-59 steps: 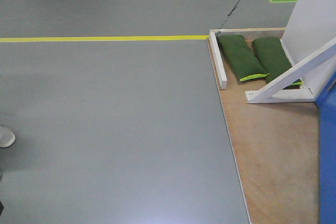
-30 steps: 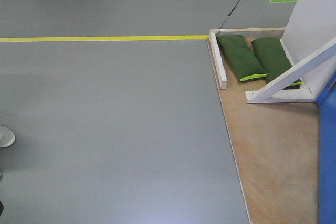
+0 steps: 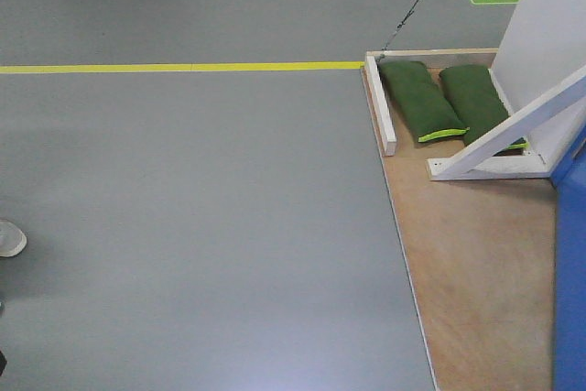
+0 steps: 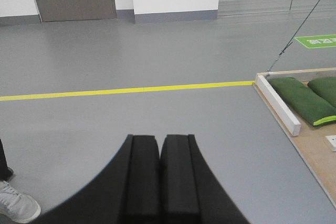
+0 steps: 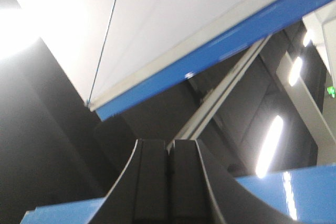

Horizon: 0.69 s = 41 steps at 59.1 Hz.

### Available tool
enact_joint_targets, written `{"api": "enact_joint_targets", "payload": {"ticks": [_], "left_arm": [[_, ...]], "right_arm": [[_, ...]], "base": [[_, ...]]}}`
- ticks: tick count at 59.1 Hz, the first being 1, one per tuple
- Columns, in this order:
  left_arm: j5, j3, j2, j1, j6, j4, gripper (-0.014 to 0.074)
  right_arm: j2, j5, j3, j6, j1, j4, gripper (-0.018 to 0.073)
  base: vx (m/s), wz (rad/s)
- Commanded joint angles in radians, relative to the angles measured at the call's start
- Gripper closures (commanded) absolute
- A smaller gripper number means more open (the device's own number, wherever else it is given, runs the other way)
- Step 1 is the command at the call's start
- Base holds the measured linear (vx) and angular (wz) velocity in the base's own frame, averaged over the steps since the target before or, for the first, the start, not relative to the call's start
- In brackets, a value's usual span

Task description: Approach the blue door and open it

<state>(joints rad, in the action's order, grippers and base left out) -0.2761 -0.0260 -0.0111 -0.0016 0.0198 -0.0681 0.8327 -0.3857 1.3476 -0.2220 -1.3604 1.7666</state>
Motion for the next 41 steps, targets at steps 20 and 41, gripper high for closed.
{"api": "enact_joint_targets", "payload": {"ticks": [20, 41], "left_arm": [[0.084, 0.026, -0.012, -0.006, 0.007, 0.002, 0.0524], [0.084, 0.026, -0.012, -0.006, 0.007, 0.002, 0.0524]], "right_arm": [[0.102, 0.113, 0.027, 0.006, -0.009, -0.050, 0.0547], [0.199, 0.186, 0.027, 0.006, -0.009, -0.080, 0.0547]], "base": [[0.00, 0.00], [0.00, 0.00]]}}
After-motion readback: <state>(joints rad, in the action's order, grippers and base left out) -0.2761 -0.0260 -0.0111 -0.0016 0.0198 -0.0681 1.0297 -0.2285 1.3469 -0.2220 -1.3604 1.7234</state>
